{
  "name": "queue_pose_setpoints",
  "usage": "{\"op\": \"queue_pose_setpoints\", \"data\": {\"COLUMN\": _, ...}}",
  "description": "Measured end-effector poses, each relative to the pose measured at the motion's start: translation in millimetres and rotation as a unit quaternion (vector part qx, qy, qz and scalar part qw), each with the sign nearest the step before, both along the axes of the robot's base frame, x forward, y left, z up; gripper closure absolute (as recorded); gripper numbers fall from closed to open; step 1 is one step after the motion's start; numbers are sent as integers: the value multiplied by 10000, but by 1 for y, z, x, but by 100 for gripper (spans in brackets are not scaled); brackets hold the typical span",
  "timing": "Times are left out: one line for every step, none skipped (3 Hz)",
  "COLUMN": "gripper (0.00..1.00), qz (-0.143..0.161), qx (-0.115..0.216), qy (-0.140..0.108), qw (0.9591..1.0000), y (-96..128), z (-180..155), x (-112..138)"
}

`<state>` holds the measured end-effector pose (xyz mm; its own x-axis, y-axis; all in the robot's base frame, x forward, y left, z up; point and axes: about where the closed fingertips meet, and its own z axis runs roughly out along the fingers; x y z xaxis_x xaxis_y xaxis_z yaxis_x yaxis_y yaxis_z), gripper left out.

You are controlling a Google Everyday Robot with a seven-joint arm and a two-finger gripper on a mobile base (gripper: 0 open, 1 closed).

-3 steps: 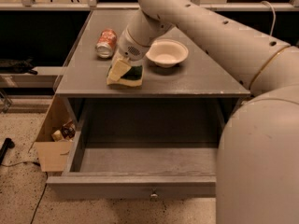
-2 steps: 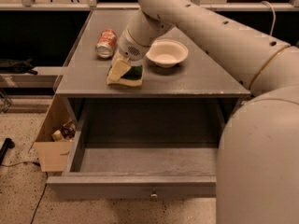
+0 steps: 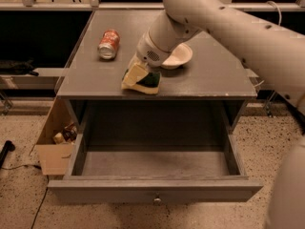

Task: Place sponge into top drawer

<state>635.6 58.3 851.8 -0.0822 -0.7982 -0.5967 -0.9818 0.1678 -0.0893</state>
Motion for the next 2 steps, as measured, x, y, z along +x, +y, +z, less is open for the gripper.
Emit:
{"op": "queue_pose_setpoints", "data": {"gripper": 100, "qz": -345, "qx": -92, "qy": -115, "qw": 9993, "y": -41, "z": 22, "x": -25}}
{"op": "queue_pose_setpoints", "data": {"gripper": 100, "qz": -710, "qx": -156, "qy": -107, "qw": 9973, "y": -97, "z": 39, "x": -68}}
